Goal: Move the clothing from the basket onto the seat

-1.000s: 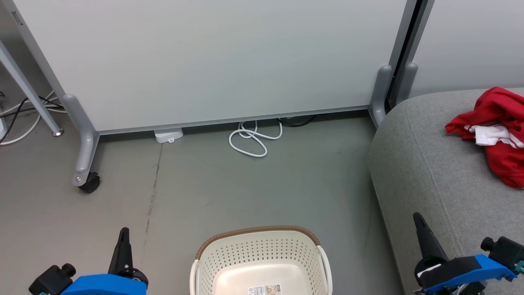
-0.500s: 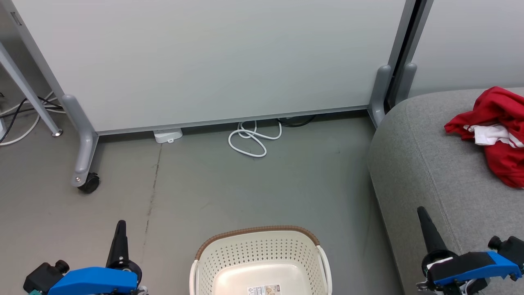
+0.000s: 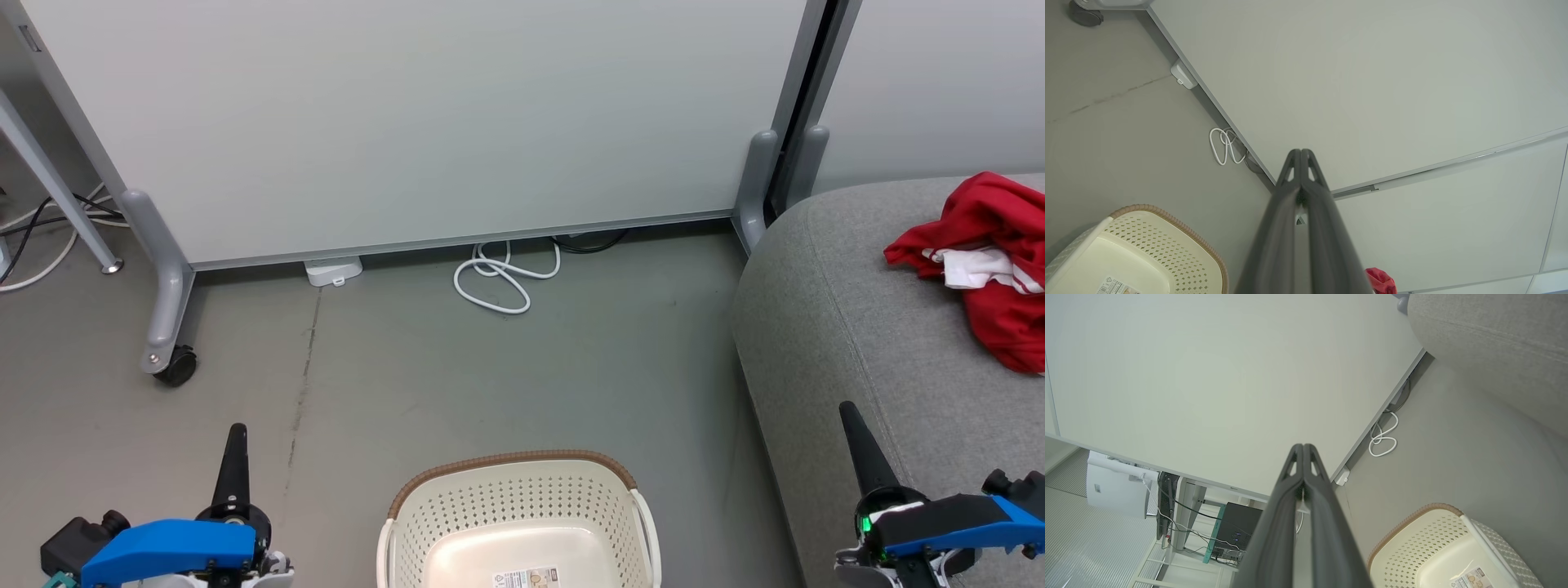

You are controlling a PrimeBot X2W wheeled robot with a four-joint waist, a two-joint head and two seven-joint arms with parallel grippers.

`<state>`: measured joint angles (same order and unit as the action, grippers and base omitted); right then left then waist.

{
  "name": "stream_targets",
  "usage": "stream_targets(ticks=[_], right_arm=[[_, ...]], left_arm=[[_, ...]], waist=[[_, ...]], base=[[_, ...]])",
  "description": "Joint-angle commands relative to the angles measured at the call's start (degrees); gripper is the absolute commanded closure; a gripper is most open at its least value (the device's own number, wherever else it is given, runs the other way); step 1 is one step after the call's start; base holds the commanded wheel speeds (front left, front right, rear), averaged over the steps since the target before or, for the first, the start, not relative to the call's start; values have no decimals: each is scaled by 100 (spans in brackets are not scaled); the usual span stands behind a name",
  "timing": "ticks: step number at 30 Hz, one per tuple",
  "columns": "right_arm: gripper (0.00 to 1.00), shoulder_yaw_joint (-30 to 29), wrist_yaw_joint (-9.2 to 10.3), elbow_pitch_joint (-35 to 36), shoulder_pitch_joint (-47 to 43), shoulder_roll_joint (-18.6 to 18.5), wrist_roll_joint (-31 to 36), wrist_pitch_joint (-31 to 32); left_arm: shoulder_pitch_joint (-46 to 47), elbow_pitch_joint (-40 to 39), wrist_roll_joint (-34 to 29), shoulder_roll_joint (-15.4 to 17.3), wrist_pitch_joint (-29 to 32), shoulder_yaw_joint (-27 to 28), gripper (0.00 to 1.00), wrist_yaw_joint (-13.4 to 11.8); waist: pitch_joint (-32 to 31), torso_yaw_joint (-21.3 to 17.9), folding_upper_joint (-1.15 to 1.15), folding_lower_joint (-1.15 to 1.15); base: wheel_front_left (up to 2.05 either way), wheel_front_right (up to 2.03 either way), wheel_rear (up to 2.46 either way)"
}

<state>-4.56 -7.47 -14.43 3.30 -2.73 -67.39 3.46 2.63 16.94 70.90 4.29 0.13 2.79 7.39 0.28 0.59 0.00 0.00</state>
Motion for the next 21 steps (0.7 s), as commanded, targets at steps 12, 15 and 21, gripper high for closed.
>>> stream_targets(ticks=[12,15,21], right_arm=[[100,-67,-3,61,185,-19,-699,100],[100,-78,-3,61,199,-19,-856,106],[100,-100,-3,59,218,-20,-1141,149]], left_arm=[[197,-126,597,-28,190,127,100,12],[215,-142,731,-37,227,149,100,12],[251,-170,975,-56,302,188,100,13]], waist=[[-2,-13,0,0],[-3,-16,0,0],[-4,-22,0,0]], base=[[0,0,0],[0,0,0],[0,0,0]])
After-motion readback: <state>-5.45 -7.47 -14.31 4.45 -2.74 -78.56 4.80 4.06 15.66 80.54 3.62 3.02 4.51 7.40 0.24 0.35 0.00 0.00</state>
